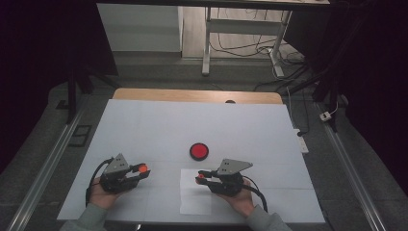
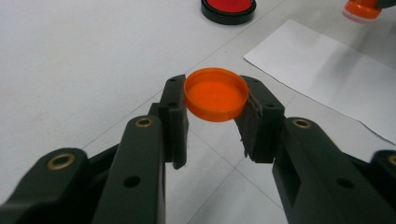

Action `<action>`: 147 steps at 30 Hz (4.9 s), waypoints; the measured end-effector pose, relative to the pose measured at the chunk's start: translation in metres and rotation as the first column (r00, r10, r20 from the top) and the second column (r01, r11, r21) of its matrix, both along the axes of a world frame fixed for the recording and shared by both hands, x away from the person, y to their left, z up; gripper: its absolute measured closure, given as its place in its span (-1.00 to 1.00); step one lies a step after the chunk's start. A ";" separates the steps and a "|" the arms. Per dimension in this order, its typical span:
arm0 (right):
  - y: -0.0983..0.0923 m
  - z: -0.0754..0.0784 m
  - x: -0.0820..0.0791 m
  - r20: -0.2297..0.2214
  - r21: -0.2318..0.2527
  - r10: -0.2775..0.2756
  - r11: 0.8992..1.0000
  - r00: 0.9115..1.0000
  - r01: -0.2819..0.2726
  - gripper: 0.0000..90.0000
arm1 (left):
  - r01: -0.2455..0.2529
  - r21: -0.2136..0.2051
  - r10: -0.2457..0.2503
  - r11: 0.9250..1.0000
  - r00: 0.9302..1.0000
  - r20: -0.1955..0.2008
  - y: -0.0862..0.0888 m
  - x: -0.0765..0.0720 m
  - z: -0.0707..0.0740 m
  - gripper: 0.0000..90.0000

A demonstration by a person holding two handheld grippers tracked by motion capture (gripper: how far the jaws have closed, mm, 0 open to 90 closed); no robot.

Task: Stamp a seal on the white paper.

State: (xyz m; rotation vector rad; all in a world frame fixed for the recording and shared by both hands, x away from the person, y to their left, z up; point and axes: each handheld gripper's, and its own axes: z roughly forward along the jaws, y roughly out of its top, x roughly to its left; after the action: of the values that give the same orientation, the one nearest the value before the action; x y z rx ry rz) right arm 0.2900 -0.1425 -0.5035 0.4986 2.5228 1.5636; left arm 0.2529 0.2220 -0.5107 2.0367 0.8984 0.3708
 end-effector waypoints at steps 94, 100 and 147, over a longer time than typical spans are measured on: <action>0.023 -0.033 -0.003 0.012 -0.178 0.021 0.984 1.000 -0.019 0.62 | -0.008 -0.004 0.008 1.000 1.000 0.006 0.000 -0.002 0.002 0.43; 0.023 -0.033 -0.003 0.005 -0.169 0.024 0.985 1.000 -0.023 0.62 | -0.008 -0.003 0.008 1.000 1.000 0.008 0.000 -0.002 0.002 0.43; -0.013 0.012 0.006 0.023 0.058 -0.082 0.995 0.996 0.081 0.60 | 0.004 0.003 -0.004 1.000 1.000 0.005 -0.001 -0.001 0.002 0.43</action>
State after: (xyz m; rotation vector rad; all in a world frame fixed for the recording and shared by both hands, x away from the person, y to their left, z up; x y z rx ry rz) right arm 0.2959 -0.1555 -0.4911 0.5770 2.4133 1.6056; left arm 0.2515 0.2213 -0.5089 2.0391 0.8913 0.3758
